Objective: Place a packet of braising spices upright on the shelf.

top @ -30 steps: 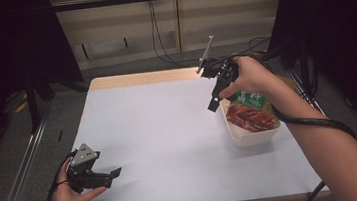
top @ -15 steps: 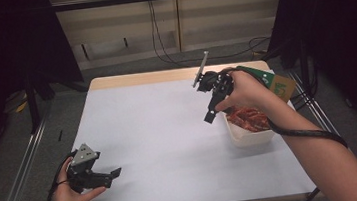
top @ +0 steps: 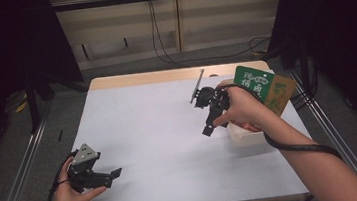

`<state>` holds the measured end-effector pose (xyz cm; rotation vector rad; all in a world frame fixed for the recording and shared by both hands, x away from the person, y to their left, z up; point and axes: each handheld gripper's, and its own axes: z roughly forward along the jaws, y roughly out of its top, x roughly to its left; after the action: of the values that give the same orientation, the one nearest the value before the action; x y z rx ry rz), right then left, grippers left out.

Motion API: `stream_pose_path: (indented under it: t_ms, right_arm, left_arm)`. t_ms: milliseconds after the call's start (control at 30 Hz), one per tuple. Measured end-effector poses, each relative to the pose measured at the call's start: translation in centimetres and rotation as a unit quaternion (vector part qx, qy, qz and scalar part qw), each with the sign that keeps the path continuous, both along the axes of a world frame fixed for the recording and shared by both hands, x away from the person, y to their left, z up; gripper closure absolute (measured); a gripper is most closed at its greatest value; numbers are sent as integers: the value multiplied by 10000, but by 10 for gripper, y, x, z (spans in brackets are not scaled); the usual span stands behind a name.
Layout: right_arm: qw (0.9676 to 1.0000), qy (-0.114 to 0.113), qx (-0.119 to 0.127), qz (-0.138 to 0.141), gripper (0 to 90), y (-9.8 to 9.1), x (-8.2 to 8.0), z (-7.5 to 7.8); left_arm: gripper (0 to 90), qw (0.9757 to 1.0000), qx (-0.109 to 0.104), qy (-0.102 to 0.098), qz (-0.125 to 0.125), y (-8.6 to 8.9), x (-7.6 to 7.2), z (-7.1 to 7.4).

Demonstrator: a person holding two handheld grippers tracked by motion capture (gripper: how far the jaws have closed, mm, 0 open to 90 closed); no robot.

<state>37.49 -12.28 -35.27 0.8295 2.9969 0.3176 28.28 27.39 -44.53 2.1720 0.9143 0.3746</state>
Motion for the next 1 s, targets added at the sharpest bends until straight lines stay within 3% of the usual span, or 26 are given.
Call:
stream_pose_path:
  t_ms: [367, 633, 800, 1000]
  right_arm:
    - [9999, -98, 30, 81, 167, 3, -9, -18]
    - [9997, -59, 215, 75, 165, 1, -16, -37]
    - [9994, -6, 335, -55, 164, -5, -20, -54]
    - [9987, -8, 477, -180, 165, -8, -24, -64]
  left_arm:
    - [50, 10000, 29, -6, -33, 0, 2, -1]
    - [50, 10000, 64, 28, -29, -2, 4, -3]
    - [49, 9999, 43, 120, -25, -5, 8, -7]
    - [48, 9999, 67, 107, -27, -8, 12, -12]
